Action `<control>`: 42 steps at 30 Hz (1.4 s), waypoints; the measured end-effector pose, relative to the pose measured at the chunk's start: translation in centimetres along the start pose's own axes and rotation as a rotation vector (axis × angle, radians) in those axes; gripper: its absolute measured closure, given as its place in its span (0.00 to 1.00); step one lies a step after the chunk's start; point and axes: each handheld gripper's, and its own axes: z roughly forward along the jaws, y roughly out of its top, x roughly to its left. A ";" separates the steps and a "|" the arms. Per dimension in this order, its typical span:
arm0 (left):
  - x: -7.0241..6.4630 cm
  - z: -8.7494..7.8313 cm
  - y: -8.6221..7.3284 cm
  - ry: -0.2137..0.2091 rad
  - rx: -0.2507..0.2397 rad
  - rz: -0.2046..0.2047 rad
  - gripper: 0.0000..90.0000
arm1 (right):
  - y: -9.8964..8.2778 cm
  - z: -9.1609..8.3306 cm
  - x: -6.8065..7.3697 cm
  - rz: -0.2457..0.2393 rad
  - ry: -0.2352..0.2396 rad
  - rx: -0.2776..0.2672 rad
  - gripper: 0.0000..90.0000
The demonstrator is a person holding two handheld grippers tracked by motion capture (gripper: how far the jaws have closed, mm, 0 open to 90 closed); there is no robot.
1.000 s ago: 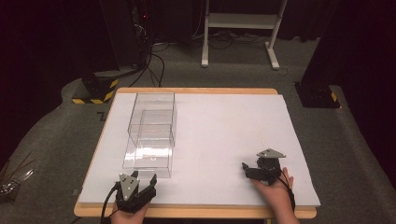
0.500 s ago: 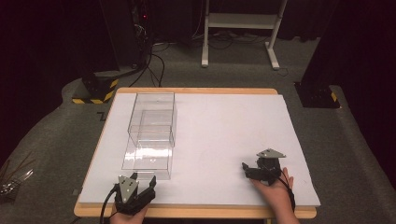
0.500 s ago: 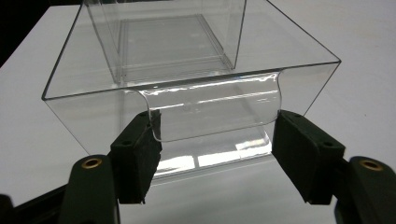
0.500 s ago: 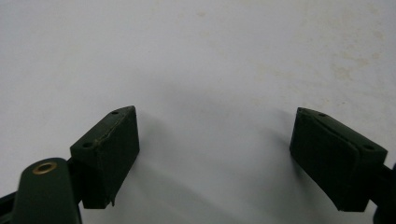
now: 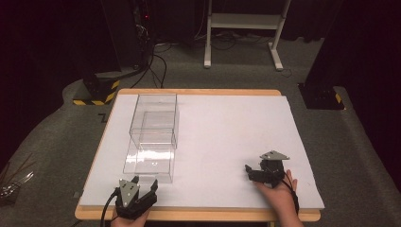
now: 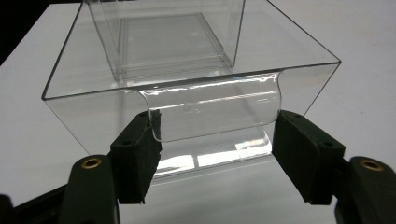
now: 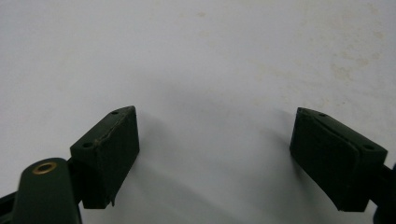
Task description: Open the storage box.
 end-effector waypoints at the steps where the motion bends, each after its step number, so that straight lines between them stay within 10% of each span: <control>1: 0.0 0.0 0.0 0.000 0.002 -0.001 0.37 | 0.0 0.0 0.0 0.001 0.000 0.001 0.17; 42: 0.8 -1.5 2.8 -0.036 -0.064 -0.040 0.32 | 0.0 0.0 0.0 0.002 0.000 0.001 0.17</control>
